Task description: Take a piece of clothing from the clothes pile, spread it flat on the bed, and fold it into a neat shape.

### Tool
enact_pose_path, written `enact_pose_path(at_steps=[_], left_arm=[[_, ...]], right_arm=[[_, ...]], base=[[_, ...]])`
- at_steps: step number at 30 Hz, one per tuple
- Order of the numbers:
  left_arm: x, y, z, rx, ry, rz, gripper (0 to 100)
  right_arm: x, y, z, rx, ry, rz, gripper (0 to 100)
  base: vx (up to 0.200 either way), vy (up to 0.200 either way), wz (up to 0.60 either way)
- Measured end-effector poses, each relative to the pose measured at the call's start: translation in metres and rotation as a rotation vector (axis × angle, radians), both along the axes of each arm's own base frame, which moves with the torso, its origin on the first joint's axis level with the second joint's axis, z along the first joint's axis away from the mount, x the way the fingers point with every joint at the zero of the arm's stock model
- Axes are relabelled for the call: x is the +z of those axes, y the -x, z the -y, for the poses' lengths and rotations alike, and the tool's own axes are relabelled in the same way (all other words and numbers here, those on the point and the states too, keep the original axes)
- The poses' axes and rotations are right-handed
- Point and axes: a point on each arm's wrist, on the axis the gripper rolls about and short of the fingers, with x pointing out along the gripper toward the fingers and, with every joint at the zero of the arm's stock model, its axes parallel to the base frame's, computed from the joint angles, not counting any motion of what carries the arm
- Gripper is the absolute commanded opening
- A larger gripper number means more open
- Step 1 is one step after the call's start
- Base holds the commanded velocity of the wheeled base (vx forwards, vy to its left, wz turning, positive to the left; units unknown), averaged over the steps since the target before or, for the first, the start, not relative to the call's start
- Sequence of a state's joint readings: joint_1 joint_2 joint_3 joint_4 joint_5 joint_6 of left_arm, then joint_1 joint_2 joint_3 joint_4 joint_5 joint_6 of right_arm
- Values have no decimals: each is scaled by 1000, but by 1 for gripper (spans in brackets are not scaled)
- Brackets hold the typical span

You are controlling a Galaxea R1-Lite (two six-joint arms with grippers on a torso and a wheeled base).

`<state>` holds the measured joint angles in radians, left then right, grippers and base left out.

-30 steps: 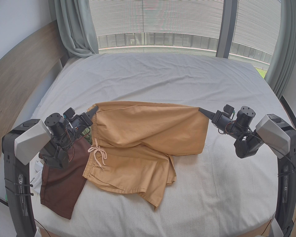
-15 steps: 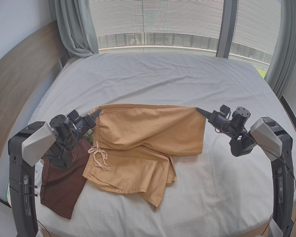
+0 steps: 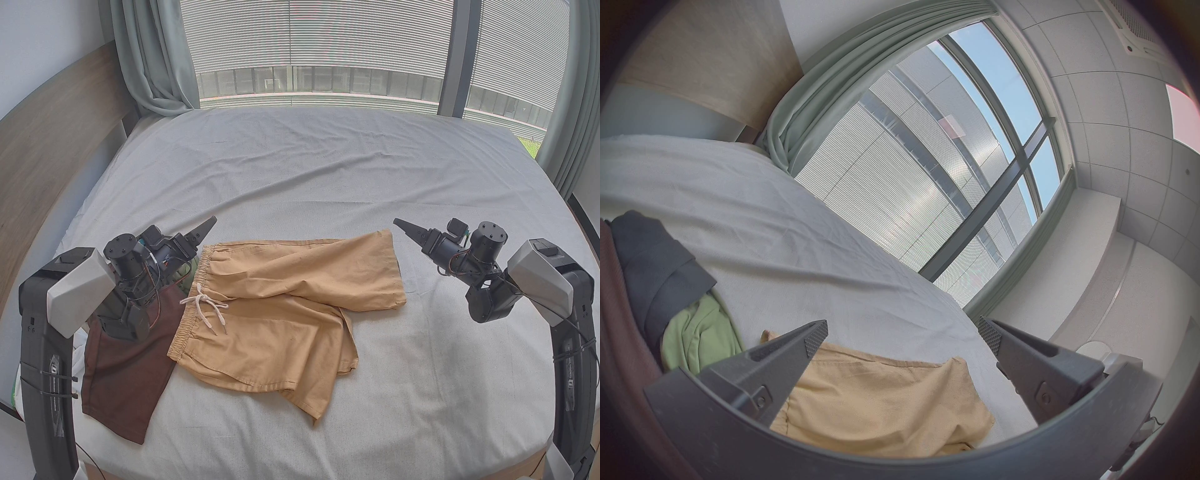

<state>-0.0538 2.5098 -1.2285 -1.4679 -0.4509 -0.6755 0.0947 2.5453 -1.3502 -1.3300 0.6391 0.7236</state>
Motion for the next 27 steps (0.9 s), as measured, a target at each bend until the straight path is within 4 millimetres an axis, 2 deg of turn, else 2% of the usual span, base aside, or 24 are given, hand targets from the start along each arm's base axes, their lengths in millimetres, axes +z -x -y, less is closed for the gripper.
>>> enact_pose_path(at_steps=[6, 11, 18, 27], left_arm=[[0, 9, -2, 7, -1, -43, 100], [3, 30, -3, 2, -6, -93, 100], [13, 61, -3, -20, -14, -93, 100], [13, 96, -7, -93, -79, -139, 100]], right_arm=[[-20, 31, 0, 2, 53, -49, 100], [-31, 61, -3, 16, 91, -70, 100], [-32, 88, -11, 43, 153, -70, 100], [-30, 115, -38, 126, 196, -82, 100]], base=[[0, 0, 0], [0, 0, 0], [0, 0, 0], [0, 0, 0]])
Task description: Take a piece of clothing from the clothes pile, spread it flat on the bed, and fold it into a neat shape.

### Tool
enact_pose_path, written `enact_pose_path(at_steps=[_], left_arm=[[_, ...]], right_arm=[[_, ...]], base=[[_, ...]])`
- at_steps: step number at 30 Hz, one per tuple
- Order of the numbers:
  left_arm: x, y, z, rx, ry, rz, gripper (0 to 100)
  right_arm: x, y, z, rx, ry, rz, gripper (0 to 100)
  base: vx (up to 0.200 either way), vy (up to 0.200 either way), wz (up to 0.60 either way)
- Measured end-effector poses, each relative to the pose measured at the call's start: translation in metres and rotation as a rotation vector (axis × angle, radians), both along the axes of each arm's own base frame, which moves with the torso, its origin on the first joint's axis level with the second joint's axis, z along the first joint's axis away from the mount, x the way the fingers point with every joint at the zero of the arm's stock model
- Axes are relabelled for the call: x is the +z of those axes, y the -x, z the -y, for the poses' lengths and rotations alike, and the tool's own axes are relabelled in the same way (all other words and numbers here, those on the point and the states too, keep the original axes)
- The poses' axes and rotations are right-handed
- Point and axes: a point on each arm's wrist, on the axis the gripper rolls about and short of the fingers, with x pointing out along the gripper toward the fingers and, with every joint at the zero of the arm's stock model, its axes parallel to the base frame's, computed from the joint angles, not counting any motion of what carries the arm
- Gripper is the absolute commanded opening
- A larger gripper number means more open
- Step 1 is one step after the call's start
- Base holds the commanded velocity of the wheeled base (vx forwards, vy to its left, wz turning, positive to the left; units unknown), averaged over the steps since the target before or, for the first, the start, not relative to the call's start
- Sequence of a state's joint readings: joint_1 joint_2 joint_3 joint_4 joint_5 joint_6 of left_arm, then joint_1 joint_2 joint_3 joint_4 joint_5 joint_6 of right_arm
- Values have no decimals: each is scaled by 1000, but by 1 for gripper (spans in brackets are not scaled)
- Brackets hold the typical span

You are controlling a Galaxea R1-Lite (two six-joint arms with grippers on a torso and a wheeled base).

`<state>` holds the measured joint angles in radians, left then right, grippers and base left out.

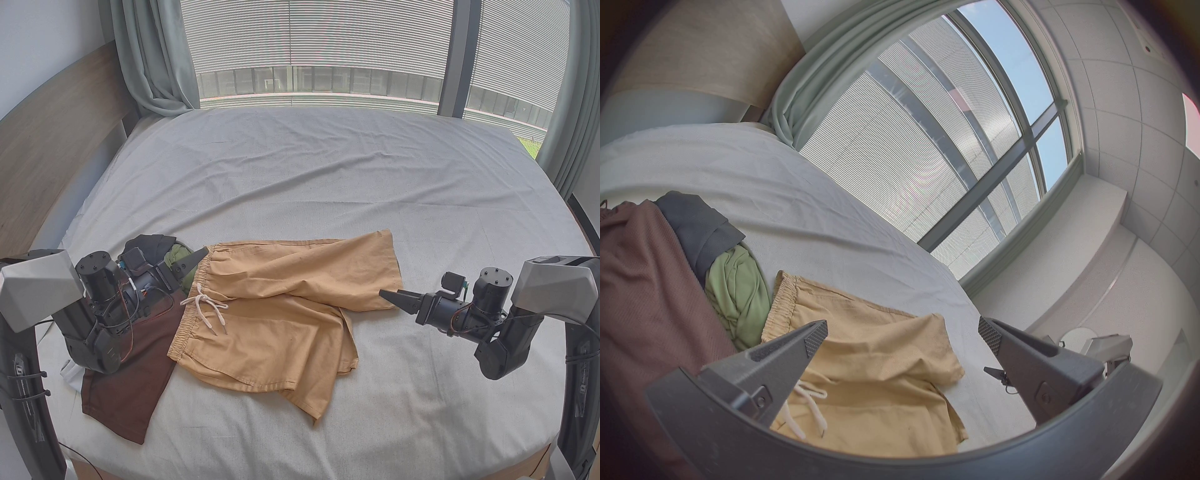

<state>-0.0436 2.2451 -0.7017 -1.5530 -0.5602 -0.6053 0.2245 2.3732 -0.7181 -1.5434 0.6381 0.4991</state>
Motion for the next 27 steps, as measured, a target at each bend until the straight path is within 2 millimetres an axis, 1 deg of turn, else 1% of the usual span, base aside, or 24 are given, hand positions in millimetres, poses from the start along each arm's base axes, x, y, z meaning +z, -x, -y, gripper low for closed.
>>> enact_pose_path(at_steps=[4, 7, 13, 19, 27], left_arm=[[-1, 10, -2, -41, -27, -8, 100], [1, 14, -6, -47, -53, 7, 100], [7, 21, -14, -57, -99, 47, 100], [5, 28, -15, -77, -182, 87, 100], [-4, 39, -13, -117, -239, 84, 100]], right_arm=[[-2, 11, -9, 33, 26, -6, 100], [-6, 20, -14, 36, 57, -13, 100], [-10, 31, -25, 13, 101, -17, 100], [-16, 41, -35, 31, 120, -45, 100], [-39, 48, -43, 4, 192, -76, 100]], base=[[0, 0, 0], [0, 0, 0], [0, 0, 0], [0, 0, 0], [0, 0, 0]])
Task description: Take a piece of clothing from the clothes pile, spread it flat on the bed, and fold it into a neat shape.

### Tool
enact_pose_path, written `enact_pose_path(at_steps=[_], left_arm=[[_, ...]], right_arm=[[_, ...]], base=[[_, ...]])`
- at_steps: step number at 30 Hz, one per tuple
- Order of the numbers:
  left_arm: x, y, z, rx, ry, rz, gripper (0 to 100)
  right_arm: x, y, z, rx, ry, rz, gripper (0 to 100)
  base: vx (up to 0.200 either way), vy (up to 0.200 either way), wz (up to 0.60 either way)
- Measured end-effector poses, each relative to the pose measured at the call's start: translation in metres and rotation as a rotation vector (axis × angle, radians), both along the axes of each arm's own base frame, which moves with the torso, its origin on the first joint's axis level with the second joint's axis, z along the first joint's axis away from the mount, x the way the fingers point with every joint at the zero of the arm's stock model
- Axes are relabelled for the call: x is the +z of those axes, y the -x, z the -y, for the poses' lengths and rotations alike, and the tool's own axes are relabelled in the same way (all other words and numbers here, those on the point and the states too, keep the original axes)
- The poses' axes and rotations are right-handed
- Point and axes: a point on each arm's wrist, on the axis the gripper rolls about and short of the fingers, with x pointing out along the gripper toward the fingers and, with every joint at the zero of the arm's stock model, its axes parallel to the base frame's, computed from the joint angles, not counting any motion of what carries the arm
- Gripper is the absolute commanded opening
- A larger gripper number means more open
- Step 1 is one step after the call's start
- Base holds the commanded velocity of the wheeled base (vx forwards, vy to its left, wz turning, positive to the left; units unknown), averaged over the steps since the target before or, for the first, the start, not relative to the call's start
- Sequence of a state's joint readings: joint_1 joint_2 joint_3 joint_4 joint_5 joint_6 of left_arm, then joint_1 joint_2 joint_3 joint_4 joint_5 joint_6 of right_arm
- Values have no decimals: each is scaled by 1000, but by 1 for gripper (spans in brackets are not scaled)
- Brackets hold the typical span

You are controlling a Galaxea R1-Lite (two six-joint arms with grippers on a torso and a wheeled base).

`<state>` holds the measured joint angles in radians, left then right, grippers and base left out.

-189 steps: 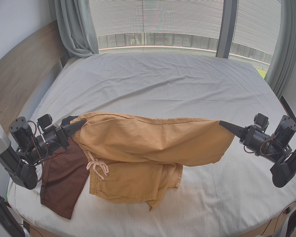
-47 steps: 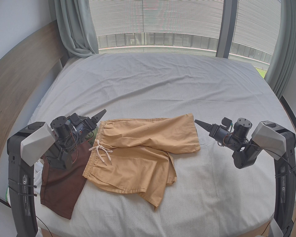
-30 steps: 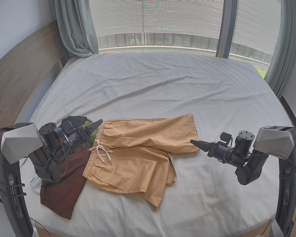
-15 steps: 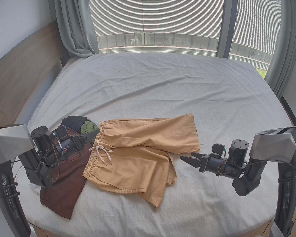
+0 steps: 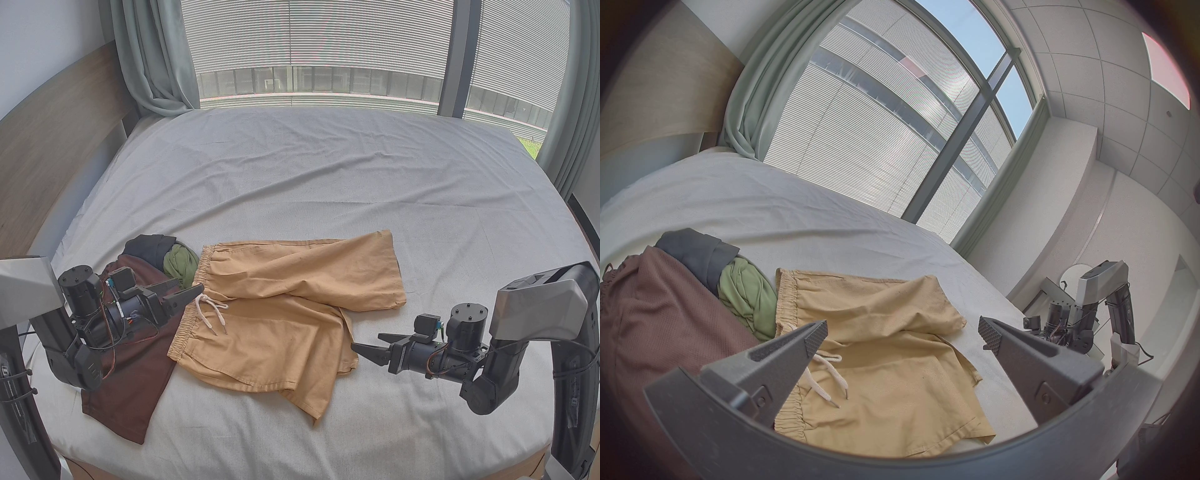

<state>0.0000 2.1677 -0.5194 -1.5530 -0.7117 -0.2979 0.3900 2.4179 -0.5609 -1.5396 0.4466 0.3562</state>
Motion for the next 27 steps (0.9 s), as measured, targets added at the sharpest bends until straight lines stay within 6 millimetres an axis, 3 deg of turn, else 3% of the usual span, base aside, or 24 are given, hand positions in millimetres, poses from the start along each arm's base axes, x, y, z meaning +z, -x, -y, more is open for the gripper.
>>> enact_pose_path(at_steps=[15, 27], left_arm=[[-3, 4, 3, -12, -19, -2, 100], [-5, 4, 3, -13, -19, -7, 100]], right_arm=[[-38, 2, -5, -17, 54, -82, 100], [-47, -3, -14, -31, 67, -80, 100]], base=[[0, 0, 0], [0, 0, 0]])
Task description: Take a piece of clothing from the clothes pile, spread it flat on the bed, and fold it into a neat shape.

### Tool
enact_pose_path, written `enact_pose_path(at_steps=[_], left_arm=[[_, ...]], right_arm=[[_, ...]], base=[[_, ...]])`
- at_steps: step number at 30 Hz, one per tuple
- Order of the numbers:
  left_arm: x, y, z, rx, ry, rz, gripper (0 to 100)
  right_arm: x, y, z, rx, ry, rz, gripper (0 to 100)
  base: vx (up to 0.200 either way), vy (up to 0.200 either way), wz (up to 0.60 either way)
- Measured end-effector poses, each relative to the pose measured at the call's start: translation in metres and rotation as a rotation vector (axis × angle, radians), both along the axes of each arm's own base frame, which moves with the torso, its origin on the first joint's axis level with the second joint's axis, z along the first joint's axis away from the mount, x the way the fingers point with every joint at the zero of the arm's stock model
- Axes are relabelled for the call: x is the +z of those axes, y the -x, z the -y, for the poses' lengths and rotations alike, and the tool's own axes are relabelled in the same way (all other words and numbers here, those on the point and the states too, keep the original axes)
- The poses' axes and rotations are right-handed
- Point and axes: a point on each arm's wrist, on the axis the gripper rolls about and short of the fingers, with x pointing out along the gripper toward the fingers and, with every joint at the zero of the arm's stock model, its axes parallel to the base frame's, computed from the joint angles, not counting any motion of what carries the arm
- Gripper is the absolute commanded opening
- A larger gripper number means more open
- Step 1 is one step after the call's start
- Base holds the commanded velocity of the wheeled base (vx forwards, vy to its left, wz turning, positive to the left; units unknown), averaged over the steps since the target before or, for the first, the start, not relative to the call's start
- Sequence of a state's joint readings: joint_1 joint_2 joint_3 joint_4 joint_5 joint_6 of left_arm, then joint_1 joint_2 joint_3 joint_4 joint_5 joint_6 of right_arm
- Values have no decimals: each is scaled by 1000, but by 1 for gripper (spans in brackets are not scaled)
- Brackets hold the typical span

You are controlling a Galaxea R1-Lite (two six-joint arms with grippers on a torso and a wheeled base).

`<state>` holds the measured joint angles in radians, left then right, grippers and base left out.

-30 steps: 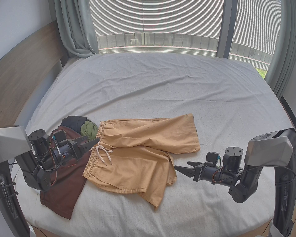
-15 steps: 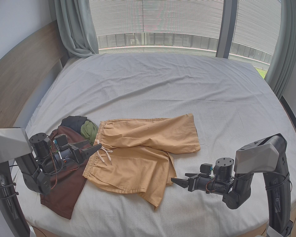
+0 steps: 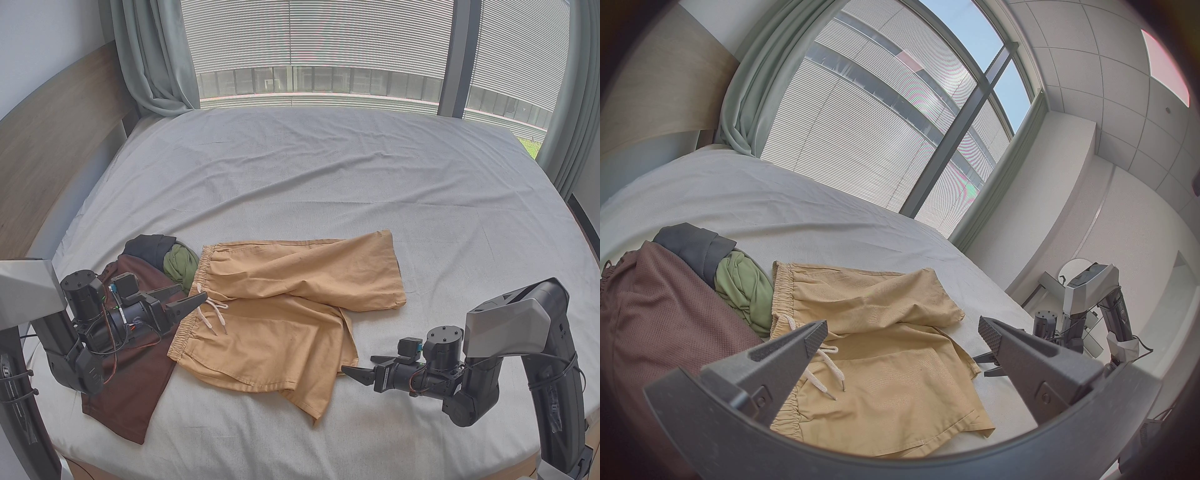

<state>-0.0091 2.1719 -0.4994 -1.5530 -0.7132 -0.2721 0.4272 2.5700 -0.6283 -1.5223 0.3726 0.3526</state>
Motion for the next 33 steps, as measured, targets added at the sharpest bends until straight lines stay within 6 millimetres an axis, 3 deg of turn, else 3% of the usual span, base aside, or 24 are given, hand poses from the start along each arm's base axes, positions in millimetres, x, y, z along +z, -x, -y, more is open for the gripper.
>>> enact_pose_path(at_steps=[10, 11, 25, 33], left_arm=[[-2, -1, -1, 3, -1, -7, 100], [-3, -1, -1, 4, -1, -8, 100], [-5, -1, 0, 3, -1, -12, 100], [-5, -2, 0, 2, -1, -13, 100]], right_arm=[[-3, -3, -3, 0, -3, 6, 100], [-4, -3, -3, 1, -3, 6, 0], [-7, -5, -11, 15, -5, 13, 0], [-9, -3, 8, -65, 28, -9, 0]], base=[[0, 0, 0], [0, 0, 0], [0, 0, 0], [0, 0, 0]])
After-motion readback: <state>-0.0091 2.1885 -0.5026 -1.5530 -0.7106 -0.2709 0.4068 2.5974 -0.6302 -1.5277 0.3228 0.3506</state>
